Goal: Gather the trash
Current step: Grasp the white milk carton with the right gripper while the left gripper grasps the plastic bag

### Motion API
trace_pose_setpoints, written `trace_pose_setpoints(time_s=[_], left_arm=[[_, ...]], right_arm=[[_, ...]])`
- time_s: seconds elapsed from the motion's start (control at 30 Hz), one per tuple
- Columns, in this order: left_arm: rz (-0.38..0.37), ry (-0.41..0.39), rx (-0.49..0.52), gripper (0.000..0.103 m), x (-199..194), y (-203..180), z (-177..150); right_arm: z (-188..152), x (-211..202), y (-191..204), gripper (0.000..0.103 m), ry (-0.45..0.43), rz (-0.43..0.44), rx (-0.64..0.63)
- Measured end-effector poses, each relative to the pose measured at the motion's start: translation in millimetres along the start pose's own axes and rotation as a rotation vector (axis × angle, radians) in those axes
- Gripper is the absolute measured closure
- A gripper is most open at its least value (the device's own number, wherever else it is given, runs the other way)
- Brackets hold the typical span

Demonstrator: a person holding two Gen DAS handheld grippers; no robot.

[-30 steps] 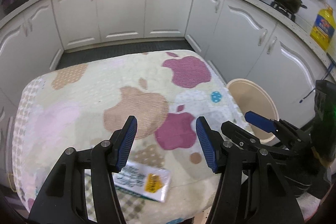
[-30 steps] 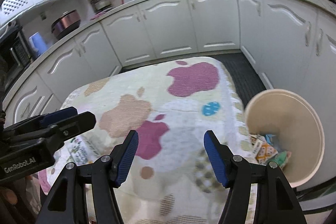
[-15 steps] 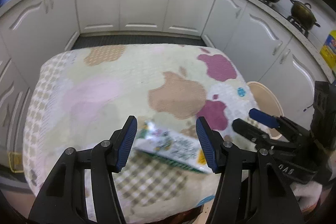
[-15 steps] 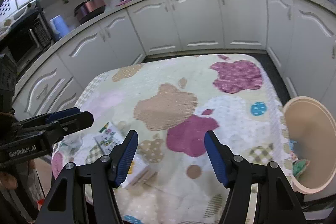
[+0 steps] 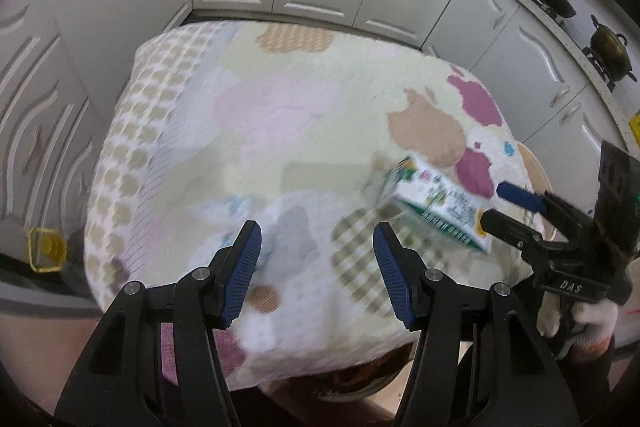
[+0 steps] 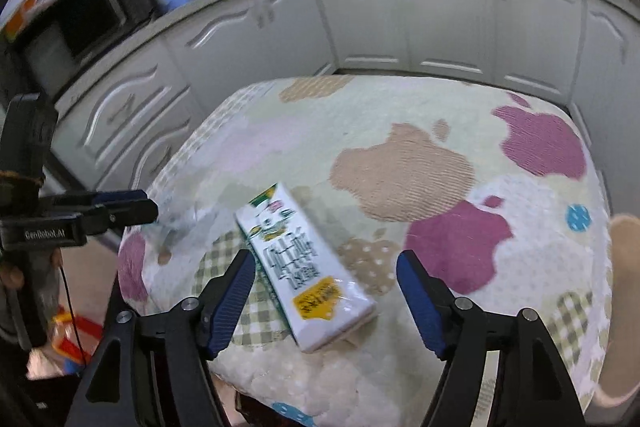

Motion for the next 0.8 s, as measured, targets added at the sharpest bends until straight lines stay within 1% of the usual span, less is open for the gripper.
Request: trace_pose_setpoints(time_s=[0.07, 0.13, 0.2, 0.3, 0.4, 0.43, 0.47, 0.53, 0.57, 0.6, 0.67, 0.73, 0.77, 0.8], left_arm=[[0.013, 0.007, -0.001, 0.046, 1, 10, -4], [0.018, 0.016, -0.006, 0.045, 5, 18, -6], [0.023, 0.029, -0.015, 0.042, 12, 25, -7], [0.038, 0.039, -0.007, 0.042, 25, 29, -7], [0.06, 0.035, 0.009, 0.042, 37, 33, -3], [0.062, 0.033, 0.01, 0.042, 41, 34, -1], [0.064, 0.031, 0.01, 0.042, 44, 35, 0], [0.079, 0.033, 0.011, 0.043, 51, 36, 3], [0.078, 0.036, 0.011, 0.052, 54, 37, 3], [0.076, 0.045, 0.014, 0.068, 57, 36, 3], [0.079, 0.042, 0.023, 0.071, 59, 34, 3], [0.058, 0.037, 0.031, 0.073, 57, 27, 4], [0.044, 0.033, 0.034, 0.08, 55, 22, 5], [0.038, 0.025, 0.039, 0.08, 54, 18, 6]], right_arm=[[3, 7, 8, 0.025, 0.014, 0.011, -0.055], [5, 14, 15, 0.025, 0.032, 0.016, -0.107], [6, 24, 21, 0.025, 0.058, 0.028, -0.151], [5, 35, 24, 0.025, 0.089, 0.027, -0.18], [4, 43, 21, 0.025, 0.101, 0.018, -0.173], [5, 45, 20, 0.03, 0.1, 0.018, -0.161], [5, 47, 18, 0.04, 0.095, 0.017, -0.143], [5, 47, 14, 0.045, 0.092, 0.02, -0.122], [5, 47, 14, 0.048, 0.088, 0.02, -0.119], [5, 46, 15, 0.048, 0.085, 0.017, -0.125], [4, 44, 16, 0.051, 0.079, -0.002, -0.141], [5, 41, 15, 0.052, 0.069, -0.02, -0.133], [5, 39, 13, 0.052, 0.06, -0.027, -0.12], [7, 38, 12, 0.052, 0.053, -0.029, -0.109]])
Point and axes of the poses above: each gripper's, at about its wrist camera, not at the fingertips, and x roughly the way its jaws point, y to its left, z to its top, the point moved 8 cm from there along x, roughly the way its jaws point, and after that the axes turned 14 degrees about -x, right-handed, at the moved point
